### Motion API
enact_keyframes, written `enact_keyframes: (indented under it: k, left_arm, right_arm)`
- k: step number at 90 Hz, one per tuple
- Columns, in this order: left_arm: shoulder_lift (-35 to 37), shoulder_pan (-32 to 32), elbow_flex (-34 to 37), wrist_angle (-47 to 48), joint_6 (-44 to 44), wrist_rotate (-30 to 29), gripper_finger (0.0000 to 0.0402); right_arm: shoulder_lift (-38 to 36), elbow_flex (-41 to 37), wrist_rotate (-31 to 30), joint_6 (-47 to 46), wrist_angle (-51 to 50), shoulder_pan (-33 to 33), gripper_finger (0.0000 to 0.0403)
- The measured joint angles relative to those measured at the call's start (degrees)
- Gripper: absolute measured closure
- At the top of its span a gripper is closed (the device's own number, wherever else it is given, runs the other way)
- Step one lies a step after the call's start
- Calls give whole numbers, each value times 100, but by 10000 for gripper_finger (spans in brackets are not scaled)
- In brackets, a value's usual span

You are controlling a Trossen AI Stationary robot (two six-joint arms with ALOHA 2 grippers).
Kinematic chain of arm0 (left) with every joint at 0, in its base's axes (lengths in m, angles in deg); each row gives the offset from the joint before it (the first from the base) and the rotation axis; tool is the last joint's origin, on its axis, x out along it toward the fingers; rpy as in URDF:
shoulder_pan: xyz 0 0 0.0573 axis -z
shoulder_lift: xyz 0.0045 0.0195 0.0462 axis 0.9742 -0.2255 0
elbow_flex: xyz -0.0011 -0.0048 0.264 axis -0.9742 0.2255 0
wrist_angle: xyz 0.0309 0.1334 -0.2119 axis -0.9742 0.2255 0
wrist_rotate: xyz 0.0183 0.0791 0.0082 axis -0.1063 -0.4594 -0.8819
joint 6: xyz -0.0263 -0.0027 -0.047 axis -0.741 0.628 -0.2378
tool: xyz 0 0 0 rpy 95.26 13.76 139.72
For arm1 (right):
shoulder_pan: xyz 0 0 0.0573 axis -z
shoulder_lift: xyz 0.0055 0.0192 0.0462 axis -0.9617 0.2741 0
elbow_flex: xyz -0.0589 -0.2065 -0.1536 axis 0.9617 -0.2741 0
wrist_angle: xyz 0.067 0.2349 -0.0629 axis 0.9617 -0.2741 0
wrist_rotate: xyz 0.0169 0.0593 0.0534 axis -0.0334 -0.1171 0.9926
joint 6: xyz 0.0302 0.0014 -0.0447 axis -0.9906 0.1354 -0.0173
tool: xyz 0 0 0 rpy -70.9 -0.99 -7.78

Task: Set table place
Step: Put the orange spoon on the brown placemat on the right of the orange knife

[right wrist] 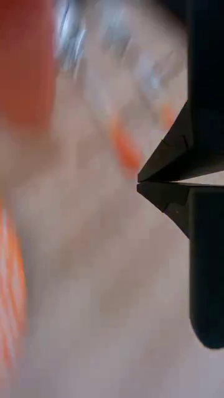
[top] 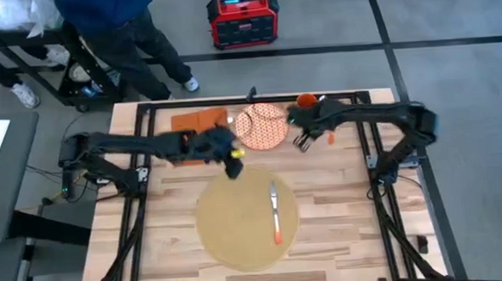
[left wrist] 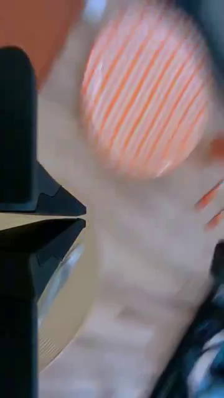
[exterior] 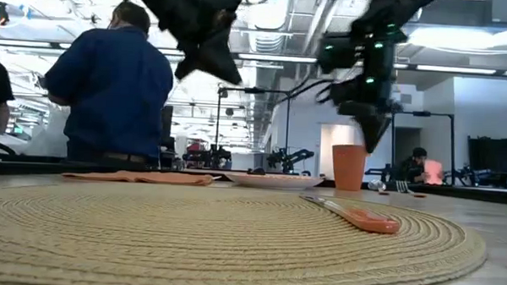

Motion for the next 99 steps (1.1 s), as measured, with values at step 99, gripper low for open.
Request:
enact_keyframes:
  k: [99]
  left_arm:
    - [1032,-3210,668,593,965,1741,350]
  right_arm:
    - [1054,51,2528,-818,2908,3109,396]
